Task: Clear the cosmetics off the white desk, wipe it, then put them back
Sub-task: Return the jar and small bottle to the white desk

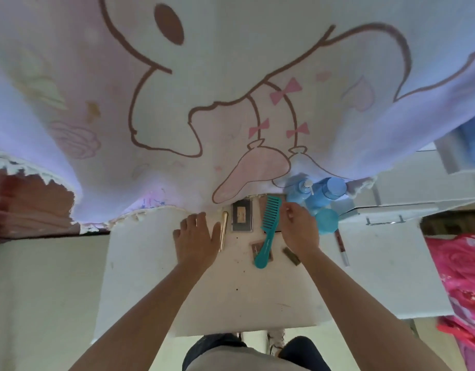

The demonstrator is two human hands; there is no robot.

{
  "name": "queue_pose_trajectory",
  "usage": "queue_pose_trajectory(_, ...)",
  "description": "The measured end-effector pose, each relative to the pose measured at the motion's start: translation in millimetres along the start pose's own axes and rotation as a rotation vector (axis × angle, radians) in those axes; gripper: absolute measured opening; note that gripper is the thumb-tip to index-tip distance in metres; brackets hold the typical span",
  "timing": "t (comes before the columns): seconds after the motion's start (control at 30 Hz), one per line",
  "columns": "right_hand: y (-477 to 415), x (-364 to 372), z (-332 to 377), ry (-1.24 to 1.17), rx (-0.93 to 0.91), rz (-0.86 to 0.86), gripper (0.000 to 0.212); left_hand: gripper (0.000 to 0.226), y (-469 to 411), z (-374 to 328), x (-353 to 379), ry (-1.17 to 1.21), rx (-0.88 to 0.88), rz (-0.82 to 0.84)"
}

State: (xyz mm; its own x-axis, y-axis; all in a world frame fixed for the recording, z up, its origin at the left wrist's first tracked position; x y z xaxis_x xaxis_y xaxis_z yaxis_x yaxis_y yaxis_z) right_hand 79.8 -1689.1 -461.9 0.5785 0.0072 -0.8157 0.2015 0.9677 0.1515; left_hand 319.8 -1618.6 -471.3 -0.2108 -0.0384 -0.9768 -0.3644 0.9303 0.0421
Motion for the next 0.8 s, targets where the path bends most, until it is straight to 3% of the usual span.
queue_pose_trajectory(0.1, 6.2, -20.5, 31.8, 0.066, -0.255, 0.005, 0.024, 0.056, 9.1, 4.7, -50.7, -0.006, -0.013, -0.188)
queue_pose_trajectory(0.27, 39.3, -23.8, 86.3, -0.053, -0.672, -0.075, 0.031, 0.052, 71.3, 32.6, -125.6, -0.067, -0.143, -0.507)
queue_pose_trajectory(0.53, 186.5, 41.3, 157.7, -0.223, -0.995, 0.167, 0.051, 0.060, 253.5, 134.4, -177.0, -0.200, -0.567, -0.430)
queue_pose_trajectory(0.8, 418.3, 79.2, 249.7, -0.348, -1.373, 0.399, 0.047, 0.060, 442.3, 252.7, -261.1, -0.230, -0.902, -0.705)
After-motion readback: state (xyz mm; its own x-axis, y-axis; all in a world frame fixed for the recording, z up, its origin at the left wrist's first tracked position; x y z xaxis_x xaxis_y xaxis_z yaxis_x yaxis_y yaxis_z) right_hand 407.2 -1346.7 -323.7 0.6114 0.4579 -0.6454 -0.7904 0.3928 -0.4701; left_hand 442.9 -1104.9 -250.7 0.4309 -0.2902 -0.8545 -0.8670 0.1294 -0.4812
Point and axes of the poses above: each hand's wrist, its own y-axis away from the middle knuckle, its own x-axis out of the palm, z = x × y, the point moved 4 cm from there along -y, towards the middle knuckle, and after that the axes turned 9 degrees about -z, right-handed, at the moved point
